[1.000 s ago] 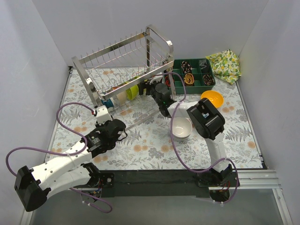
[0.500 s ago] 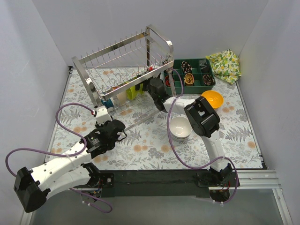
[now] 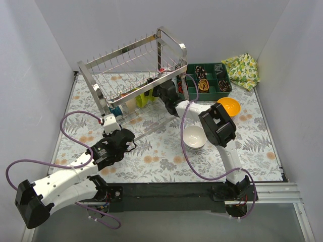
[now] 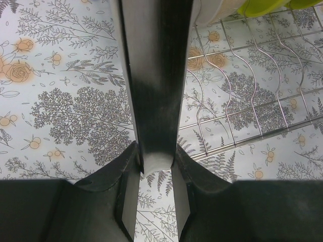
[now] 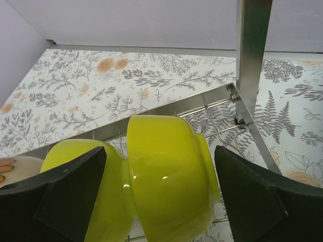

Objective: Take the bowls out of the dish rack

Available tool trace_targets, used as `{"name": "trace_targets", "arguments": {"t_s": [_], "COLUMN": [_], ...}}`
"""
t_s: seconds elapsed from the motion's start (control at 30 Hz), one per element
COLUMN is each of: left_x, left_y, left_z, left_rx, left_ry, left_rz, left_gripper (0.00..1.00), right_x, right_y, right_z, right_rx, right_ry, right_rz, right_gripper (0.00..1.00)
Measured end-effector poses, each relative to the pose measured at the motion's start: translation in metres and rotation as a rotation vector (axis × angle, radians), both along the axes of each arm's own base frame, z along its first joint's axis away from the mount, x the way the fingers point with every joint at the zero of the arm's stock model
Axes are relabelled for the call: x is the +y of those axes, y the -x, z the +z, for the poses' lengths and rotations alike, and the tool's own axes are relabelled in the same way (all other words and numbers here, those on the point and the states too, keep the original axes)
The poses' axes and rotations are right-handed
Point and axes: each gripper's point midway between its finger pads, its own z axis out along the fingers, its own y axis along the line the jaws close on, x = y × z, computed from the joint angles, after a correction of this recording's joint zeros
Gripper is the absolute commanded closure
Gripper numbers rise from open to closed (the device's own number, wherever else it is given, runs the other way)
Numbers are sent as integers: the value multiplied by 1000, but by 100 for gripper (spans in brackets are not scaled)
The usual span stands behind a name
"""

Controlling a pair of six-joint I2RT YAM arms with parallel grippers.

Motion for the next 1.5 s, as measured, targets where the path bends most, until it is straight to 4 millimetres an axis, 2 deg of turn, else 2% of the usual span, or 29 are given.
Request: {"name": "trace_targets", "arguments": {"t_s": [0.33,0.53,0.73,0.77,0.83,0.9,1.1,1.5], "left_x": [-2,-3,-3,-2,-2,-2,1,2], "left_y": [0,0,2,2,3,4,7,8], "left_z": [0,0,1,1,1,1,0,0], "left_rx": [3,3,5,5,7,8,10,8], "left_ry": [3,5,14,14,17,19,26,29], "left_rz": [-12,-15,-19,-20,-21,-21,-20,-18], "left_gripper": [100,100,100,100,100,100,100,97], "right_x": [8,11,11,11,12,13,11,-8], "right_y": [8,12,19,20,22,23,35,58], "right_z": [-8,-8,-4,-4,-3,-2,1,13], "right_rx": [47,52,47,42,33,17,-33,-92], "right_ry": [10,12,56,66,82,105,187,221], "right_rz": [101,150,202,210,223,235,228,185], "right_gripper": [14,26,41,46,51,61,79,87]}}
